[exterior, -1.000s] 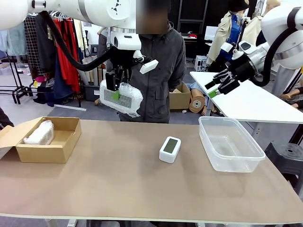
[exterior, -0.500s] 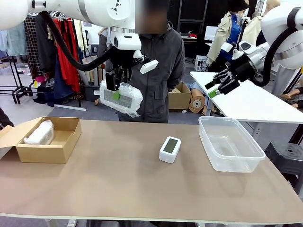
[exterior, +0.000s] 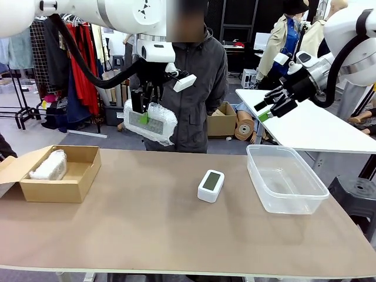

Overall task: Separate and place wrapped and unwrapped clocks.
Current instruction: If the picked Digital clock is wrapped, place it in the Package Box ; if not, place it in the Organizing box.

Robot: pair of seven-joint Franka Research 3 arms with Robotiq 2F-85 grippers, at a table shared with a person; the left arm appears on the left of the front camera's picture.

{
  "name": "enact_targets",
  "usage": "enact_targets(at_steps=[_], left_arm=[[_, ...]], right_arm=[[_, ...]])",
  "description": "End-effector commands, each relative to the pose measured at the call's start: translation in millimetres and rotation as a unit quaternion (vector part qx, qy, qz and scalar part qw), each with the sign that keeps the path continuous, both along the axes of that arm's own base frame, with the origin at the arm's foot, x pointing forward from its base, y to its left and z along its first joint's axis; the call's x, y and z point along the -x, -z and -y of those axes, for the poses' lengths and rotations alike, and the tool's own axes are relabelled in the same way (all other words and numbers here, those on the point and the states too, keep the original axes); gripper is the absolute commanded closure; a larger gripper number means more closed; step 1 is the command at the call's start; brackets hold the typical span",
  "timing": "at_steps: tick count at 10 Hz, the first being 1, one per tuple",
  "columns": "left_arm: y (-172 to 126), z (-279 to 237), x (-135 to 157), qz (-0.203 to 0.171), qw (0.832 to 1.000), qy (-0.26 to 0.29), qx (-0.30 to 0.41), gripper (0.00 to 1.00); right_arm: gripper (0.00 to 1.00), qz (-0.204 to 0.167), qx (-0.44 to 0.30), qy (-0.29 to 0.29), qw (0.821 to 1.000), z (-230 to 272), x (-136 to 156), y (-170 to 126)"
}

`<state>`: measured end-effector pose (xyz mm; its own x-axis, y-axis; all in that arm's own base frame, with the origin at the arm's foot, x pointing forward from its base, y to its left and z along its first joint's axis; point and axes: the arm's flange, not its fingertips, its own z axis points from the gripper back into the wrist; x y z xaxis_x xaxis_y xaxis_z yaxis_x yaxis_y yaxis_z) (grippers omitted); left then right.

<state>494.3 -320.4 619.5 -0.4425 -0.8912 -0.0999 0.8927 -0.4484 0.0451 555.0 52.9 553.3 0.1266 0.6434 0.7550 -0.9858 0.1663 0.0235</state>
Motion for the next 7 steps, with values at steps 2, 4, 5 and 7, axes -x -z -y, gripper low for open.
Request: enact_targets(at_steps=[2, 4, 5, 7], left_arm=[[0, 0, 0, 0.000, 1.000, 0.000, 0.000, 1.00], [-13, -13, 11, -0.027, 0.993, -0.110, -0.015, 1.00], [-16, -22, 16, -0.035, 0.988, -0.148, -0.016, 1.00], [-27, -51, 25, -0.040, 0.968, -0.249, -0.006, 1.00]], right_arm=[[0.00, 0.003, 0.001, 0.001, 1.000, 0, 0, -2], [0.00, 0.003, 0.001, 0.001, 1.000, 0, 0, -2], [0.00, 0.003, 0.001, 0.001, 1.000, 0, 0, -2], [0.00, 0.003, 0.001, 0.001, 1.000, 0, 0, -2]])
